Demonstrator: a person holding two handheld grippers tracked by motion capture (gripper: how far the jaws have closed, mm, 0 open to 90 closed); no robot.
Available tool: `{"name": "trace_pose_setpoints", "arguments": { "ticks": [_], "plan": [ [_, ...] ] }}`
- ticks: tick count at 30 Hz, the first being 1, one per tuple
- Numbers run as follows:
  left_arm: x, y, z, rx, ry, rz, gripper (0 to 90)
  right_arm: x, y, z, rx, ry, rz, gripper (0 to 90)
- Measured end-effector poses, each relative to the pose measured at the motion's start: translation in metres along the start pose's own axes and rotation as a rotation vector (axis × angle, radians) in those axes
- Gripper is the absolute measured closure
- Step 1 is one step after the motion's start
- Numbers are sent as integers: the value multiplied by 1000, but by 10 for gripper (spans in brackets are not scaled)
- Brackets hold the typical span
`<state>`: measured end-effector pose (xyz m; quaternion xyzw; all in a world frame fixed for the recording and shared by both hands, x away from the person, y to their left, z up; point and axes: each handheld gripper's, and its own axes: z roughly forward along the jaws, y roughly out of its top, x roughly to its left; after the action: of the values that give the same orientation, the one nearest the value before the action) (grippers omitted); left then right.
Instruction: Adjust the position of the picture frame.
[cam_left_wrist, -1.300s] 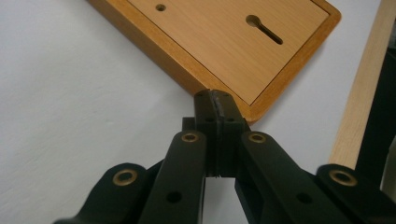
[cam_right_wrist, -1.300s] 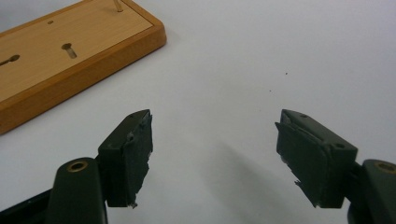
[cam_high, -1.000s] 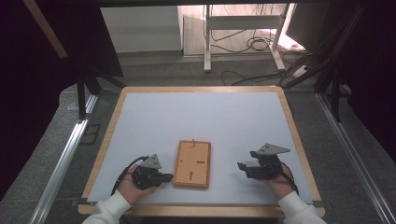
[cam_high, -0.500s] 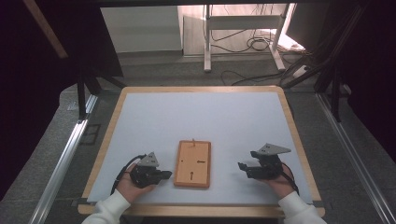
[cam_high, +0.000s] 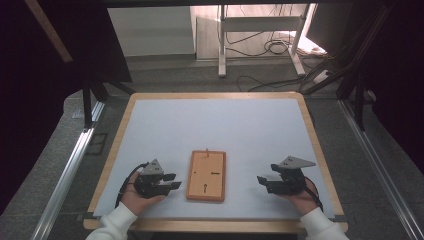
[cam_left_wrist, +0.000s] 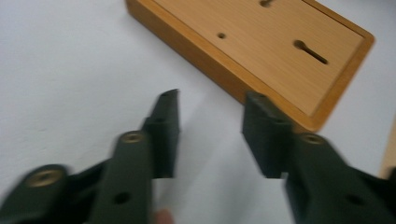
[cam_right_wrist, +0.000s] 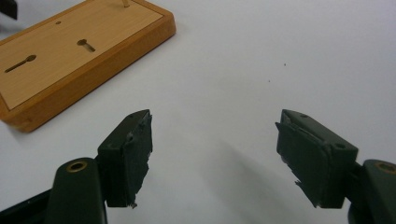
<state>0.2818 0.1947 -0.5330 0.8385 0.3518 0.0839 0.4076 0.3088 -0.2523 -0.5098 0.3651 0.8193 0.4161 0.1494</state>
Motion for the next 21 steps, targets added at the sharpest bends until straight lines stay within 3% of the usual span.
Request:
{"name": "trace_pose_setpoints", "arguments": {
  "ticks": [2, 6, 9, 16, 21],
  "plan": [
    [2, 0, 0, -6, 21, -20, 444, 0, -3, -4, 3, -4, 0, 269],
    [4, 1, -1, -23, 32, -35, 372, 0, -7, -9, -7, -9, 5, 269],
    [5, 5, 2, -15, 13, -42, 359, 3, -6, -6, -2, 2, -3, 268],
    [11, 21, 4, -45, 16, -18, 358, 8, -7, -3, 14, 7, -19, 261],
    [14, 27, 4, -67, 2, -23, 314, 7, -9, -5, 6, 7, -10, 261]
  ]
}}
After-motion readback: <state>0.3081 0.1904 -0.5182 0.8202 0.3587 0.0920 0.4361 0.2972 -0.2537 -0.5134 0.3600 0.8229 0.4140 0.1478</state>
